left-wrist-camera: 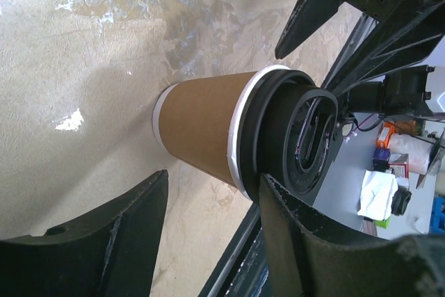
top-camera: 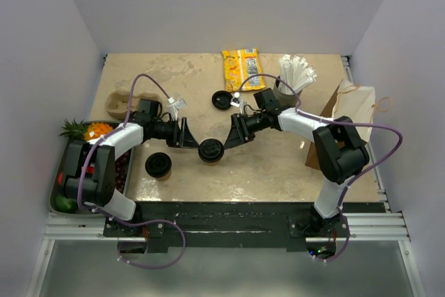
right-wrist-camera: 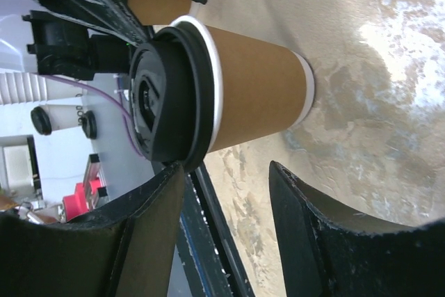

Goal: Pack the takeout coffee

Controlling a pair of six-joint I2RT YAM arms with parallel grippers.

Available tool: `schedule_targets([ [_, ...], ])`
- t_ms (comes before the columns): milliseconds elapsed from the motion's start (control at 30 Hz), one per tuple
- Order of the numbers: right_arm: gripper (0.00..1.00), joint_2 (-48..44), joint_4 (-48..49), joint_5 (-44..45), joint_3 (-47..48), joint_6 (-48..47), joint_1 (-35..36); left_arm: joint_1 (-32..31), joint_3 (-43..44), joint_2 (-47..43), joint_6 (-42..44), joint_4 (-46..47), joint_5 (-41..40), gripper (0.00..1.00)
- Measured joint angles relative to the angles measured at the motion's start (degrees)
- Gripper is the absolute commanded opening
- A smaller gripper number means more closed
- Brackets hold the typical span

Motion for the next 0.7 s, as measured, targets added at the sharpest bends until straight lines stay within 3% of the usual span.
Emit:
schedule_targets([
  [433, 0.57, 2.6, 0.7, -1.5, 0.9, 0.5, 0.4, 0.0, 0.8, 1.1, 0.0, 0.0, 0.3, 0.57],
  [700, 0.56, 2.7, -2.5, 1.1, 2.1, 0.0, 1.7, -0.1, 1.4, 1.7, 0.0, -0.6, 0.3, 0.46],
])
